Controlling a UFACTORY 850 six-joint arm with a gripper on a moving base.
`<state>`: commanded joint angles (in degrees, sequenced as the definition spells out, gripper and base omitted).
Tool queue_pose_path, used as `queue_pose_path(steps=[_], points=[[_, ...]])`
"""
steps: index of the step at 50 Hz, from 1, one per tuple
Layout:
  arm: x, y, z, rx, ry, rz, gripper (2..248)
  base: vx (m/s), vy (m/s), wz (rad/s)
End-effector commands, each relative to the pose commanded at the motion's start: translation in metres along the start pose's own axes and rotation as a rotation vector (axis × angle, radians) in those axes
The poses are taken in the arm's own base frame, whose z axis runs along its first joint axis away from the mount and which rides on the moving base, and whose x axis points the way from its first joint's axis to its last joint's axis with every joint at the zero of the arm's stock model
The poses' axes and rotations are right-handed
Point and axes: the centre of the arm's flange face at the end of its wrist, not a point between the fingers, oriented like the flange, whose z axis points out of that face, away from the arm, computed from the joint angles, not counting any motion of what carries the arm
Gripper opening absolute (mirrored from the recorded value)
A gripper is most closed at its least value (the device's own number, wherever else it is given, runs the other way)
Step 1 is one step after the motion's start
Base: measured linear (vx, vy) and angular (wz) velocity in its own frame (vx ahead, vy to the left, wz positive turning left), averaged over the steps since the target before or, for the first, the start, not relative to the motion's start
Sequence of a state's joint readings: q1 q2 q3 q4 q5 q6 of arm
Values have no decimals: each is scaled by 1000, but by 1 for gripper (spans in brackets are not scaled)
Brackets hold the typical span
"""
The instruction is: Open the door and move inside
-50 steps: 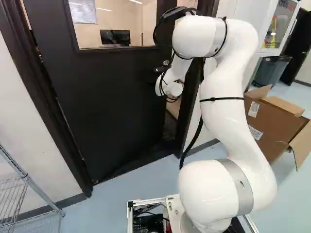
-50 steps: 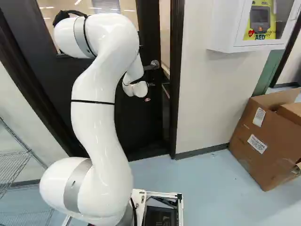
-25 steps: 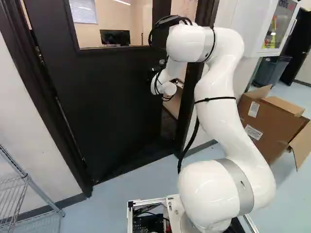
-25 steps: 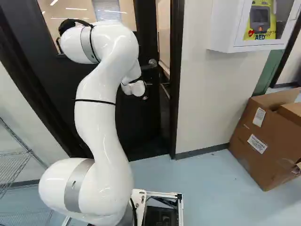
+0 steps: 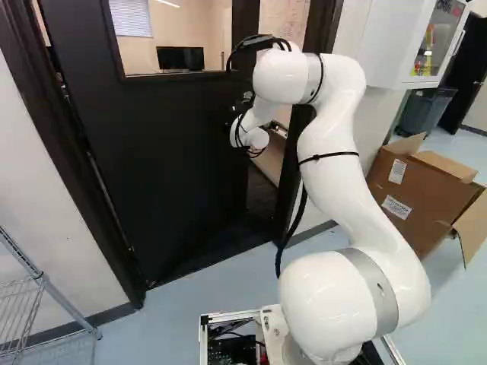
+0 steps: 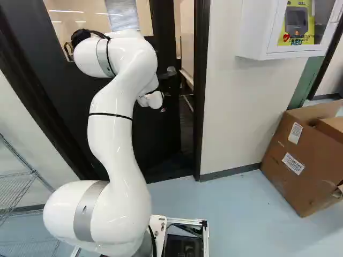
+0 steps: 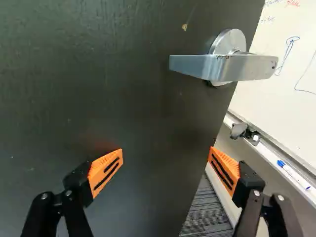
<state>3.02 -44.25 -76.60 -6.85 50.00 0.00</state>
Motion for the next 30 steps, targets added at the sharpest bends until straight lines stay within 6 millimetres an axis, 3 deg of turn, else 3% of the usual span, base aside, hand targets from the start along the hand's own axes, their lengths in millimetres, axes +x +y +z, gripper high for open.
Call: queue_pose_path(steps=[12, 30], points=[[1, -1, -6, 1, -5, 0, 247, 0, 0, 0], [3, -5, -37, 6, -35, 3, 247, 0, 0, 0]])
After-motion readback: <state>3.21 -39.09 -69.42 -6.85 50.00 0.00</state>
